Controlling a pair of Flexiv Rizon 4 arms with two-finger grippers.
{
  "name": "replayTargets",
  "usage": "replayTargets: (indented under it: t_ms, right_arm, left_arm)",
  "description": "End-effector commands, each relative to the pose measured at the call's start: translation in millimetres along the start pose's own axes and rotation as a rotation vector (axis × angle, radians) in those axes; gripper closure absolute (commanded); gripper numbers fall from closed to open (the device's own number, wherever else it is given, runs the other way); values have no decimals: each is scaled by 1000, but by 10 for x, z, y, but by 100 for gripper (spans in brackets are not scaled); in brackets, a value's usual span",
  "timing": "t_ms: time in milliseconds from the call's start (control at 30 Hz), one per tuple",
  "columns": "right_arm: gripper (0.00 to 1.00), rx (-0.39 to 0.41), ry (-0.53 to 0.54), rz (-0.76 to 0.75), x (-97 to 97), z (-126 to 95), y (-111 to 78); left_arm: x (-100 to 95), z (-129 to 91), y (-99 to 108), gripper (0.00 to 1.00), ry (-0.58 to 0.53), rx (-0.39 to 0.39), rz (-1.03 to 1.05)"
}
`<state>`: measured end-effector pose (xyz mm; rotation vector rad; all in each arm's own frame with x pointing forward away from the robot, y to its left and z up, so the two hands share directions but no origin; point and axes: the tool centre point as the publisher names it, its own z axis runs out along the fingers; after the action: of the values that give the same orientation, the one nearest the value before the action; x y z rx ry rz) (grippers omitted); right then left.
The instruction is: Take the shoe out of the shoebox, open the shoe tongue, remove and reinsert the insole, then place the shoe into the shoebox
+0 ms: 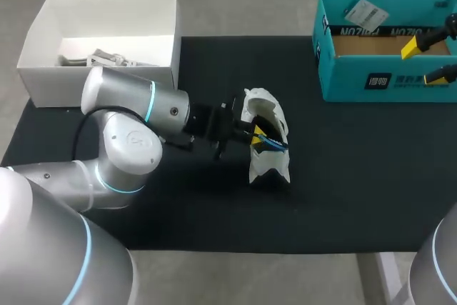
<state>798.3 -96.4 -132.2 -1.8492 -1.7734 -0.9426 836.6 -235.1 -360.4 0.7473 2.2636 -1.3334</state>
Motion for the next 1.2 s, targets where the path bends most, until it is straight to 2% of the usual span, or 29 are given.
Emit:
replayTargets:
  t_ms: [33,67,100,133,200,267,367,533,567,633,700,867,1200]
  right_arm:
    - [0,0,-2,2,-2,2,-3]
    - [0,0,-2,2,-2,2,-3]
    - [0,0,-2,2,-2,2,-3]
    - [0,0,-2,2,-2,2,-3]
    - [0,0,-2,2,-2,2,-3]
    - [0,0,-2,2,-2,2,-3]
    - [0,0,-2,2,-2,2,-3]
    - [0,0,-2,2,-2,2,-3]
    - [0,0,-2,2,-2,2,-3]
    - [0,0,-2,2,-2,2,-3]
    - [0,0,-2,2,-2,2,-3]
    - [0,0,-2,2,-2,2,-3]
    - [0,0,-2,2,-2,2,-3]
  left_arm:
    - [-21,80,16,100,2,-2,-32]
    - [-27,73,3,93,0,-3,-31]
    - [-30,57,-19,71,-3,3,-30]
    - [-34,32,-54,62,-4,18,-32]
    - [-39,-24,-128,53,-5,26,-21]
    - [-43,-88,-206,50,-10,39,-8]
    - [-35,-162,-316,51,-11,51,19]
    - [10,-197,-452,62,16,81,51]
    - [22,-195,-466,70,23,85,58]
    - [43,-187,-487,100,39,93,66]
    - [63,-175,-487,100,46,94,75]
    - [77,-107,-366,100,54,19,127]
    - [6,21,-117,100,28,-70,136]
